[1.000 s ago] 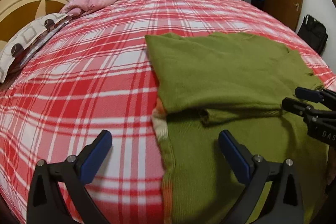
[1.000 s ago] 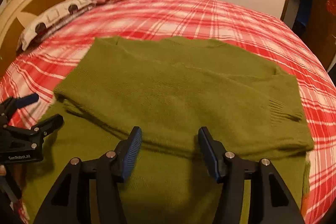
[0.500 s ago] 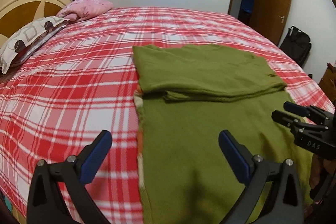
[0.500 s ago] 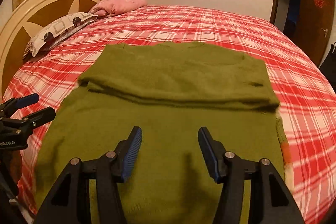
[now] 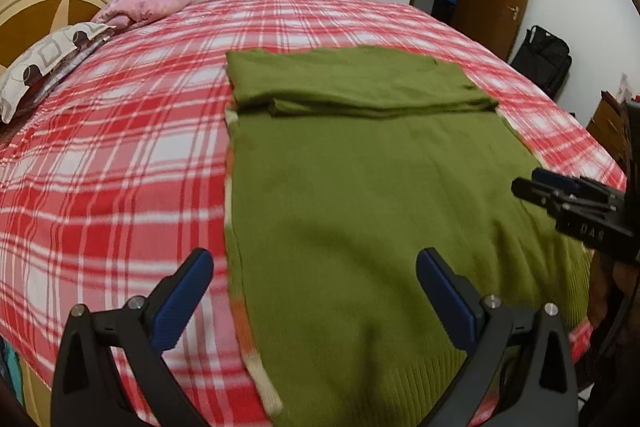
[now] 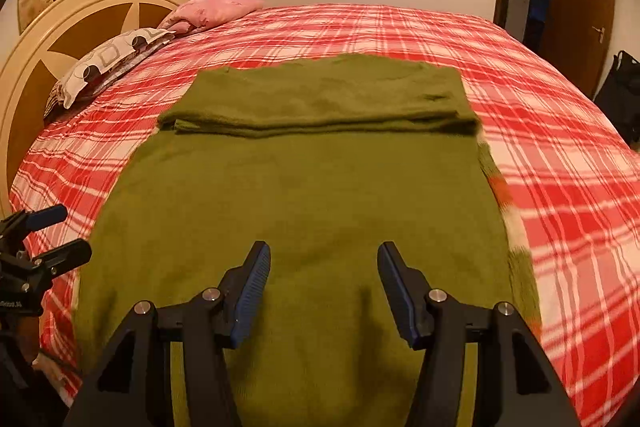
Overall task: Fold small clothes
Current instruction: 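Move both open tools over the green sweater toward its ribbed hem, then close both tools on the green sweater's ribbed hem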
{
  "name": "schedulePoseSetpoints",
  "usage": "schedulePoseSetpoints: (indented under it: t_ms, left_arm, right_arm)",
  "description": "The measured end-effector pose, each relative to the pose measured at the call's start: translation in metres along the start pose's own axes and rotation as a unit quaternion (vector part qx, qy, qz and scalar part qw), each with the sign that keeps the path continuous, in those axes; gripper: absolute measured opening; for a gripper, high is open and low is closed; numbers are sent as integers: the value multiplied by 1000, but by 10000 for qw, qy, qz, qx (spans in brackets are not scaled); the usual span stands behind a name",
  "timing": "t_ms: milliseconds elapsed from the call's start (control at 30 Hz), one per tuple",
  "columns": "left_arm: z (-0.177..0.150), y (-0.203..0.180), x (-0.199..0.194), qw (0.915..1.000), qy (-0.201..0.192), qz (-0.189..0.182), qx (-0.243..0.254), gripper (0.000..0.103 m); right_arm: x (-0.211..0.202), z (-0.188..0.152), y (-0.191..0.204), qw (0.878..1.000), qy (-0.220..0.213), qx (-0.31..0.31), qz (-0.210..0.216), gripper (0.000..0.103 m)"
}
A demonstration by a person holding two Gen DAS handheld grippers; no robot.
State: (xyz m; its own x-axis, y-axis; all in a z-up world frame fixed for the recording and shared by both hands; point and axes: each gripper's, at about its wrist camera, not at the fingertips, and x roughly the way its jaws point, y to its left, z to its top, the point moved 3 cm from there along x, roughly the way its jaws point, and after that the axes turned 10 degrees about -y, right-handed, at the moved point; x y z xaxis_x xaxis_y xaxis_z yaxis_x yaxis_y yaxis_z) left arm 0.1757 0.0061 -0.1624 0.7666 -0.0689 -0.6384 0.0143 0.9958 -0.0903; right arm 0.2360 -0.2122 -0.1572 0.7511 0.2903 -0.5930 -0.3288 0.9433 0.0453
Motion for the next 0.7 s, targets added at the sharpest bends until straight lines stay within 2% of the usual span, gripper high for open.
schedulePoseSetpoints:
  t_ms: [267, 433, 533, 600, 700]
  left_arm:
    - [-44, 8, -12, 9980, 564, -78, -280, 101]
    - [-64, 17, -11, 9913, 985, -284, -825, 86]
    - [-70, 14, -11, 9890, 1116, -399, -880, 85]
    - [-72, 11, -10, 9877, 1189, -476, -897, 78]
    - [-76, 6, -11, 9860, 1280, -579, -896, 77]
  right_arm:
    - [-25, -31, -19, 9997, 117, 145, -162, 57]
    - [-35, -51, -27, 9992, 230, 234, -217, 57]
    - [-44, -58, -29, 9990, 208, 265, -281, 57]
    - [-50, -60, -32, 9989, 203, 277, -318, 57]
    - [-58, -66, -42, 9983, 191, 349, -429, 57]
